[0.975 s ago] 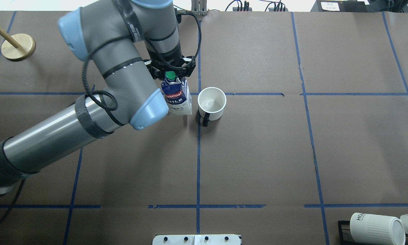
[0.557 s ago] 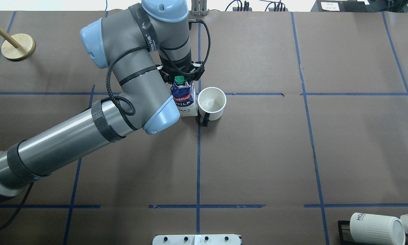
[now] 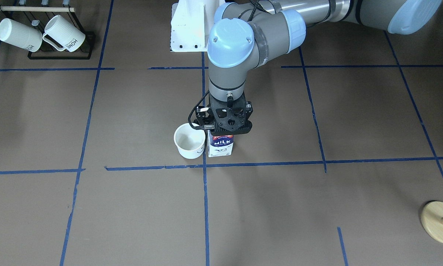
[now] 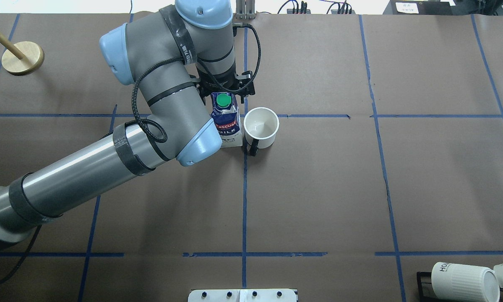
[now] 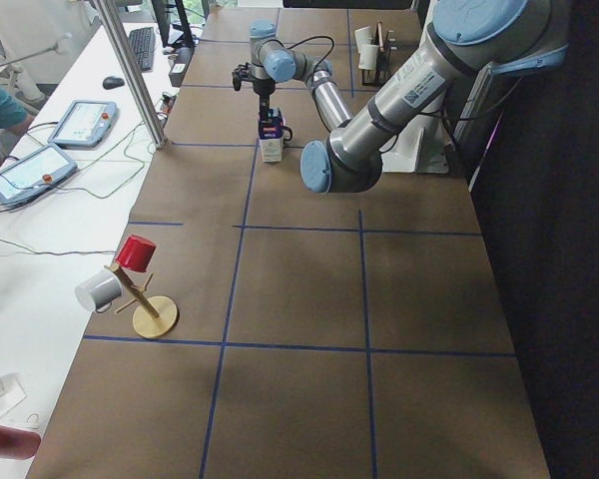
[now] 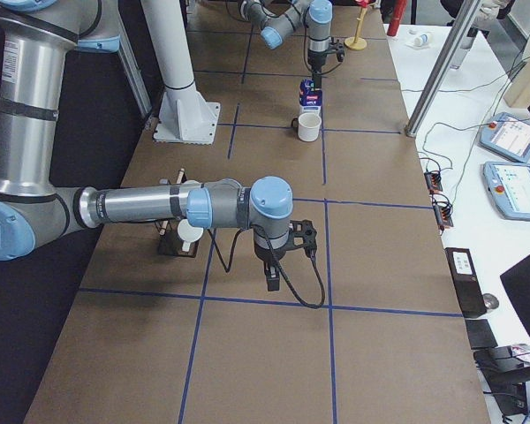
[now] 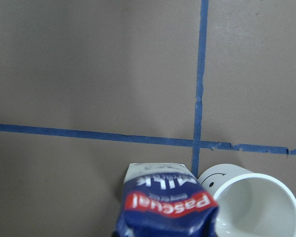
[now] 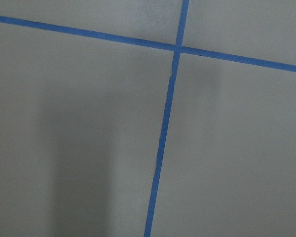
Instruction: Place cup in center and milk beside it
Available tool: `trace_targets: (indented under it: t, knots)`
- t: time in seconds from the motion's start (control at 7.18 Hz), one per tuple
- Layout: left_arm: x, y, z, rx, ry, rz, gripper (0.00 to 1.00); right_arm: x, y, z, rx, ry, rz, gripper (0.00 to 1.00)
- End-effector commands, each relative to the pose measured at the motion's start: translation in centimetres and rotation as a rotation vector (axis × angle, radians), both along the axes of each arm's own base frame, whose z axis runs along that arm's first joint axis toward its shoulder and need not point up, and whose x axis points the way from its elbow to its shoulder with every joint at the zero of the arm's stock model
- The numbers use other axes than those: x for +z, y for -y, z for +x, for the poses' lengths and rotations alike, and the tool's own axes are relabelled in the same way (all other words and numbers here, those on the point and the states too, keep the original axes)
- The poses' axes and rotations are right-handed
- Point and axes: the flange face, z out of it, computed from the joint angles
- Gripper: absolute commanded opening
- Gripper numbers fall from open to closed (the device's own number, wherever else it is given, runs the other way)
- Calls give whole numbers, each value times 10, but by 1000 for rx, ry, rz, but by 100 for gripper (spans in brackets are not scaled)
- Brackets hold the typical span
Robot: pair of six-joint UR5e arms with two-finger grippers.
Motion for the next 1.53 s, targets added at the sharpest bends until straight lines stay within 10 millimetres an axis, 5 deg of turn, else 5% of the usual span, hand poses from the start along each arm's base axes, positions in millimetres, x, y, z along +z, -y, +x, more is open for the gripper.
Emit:
trace_targets:
  t: [0.0,0.14,0.28,0.7,0.98,1.11,1.39]
  knots:
    - [-18,5,-56,17,26,43,100,0,1,0,1,-1,0,100]
    - [-5,14,-112,92,17,52,100,1,0,0,1,-1,-4,100]
    - [45,14,-168,151,-8,70,100,4,0,0,1,-1,-9,100]
    - [228,8,-344,301,16,174,100,6,1,-2,-4,-2,-14,100]
    - [353,-21,-452,357,57,176,100,6,1,-3,-6,2,-14,100]
    - [397,-41,-489,362,64,180,100,6,1,-3,-6,2,-14,100]
    - [474,-87,-515,326,64,134,100,6,1,-3,-6,3,-15,100]
